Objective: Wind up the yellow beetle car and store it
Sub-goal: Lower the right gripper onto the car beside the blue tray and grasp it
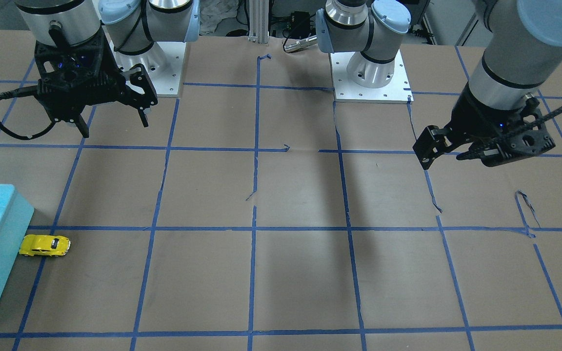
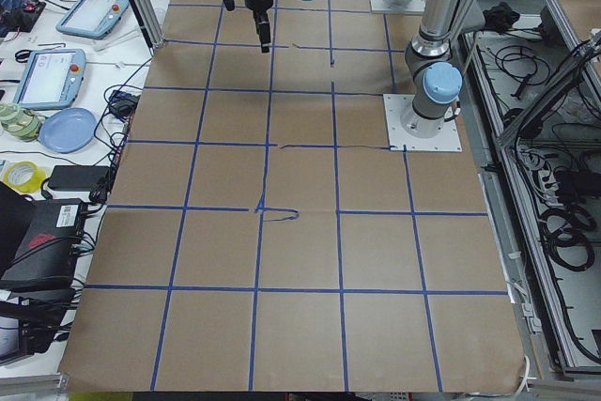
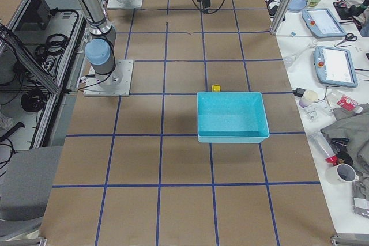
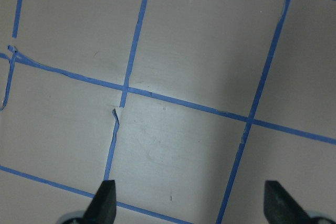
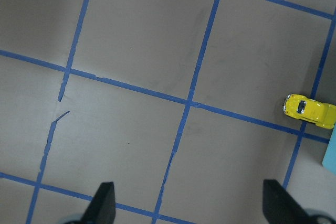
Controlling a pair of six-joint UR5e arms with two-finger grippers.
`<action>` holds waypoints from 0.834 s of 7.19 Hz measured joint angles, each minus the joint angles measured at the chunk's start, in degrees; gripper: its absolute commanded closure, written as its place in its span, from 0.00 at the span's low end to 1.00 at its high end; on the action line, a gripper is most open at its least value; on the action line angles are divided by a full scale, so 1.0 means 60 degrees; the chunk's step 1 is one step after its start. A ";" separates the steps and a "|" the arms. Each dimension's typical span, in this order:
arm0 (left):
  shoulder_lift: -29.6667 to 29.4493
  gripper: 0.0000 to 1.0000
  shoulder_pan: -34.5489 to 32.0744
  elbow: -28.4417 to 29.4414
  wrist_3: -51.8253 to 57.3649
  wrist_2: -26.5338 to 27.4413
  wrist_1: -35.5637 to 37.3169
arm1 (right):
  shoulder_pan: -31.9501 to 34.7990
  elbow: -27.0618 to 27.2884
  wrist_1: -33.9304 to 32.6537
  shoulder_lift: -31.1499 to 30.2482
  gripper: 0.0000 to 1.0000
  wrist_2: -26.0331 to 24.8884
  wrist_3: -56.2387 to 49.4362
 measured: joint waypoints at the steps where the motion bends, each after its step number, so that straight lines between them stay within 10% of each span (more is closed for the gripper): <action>1: 0.0097 0.00 -0.0334 -0.0062 0.0205 -0.0015 -0.0005 | -0.0277 -0.0042 -0.0051 0.0181 0.00 0.0012 -0.0941; 6: 0.0438 0.00 -0.1068 -0.0179 0.0110 -0.0555 -0.0752 | -0.1869 0.0002 -0.1123 0.1739 0.00 0.0113 -0.8319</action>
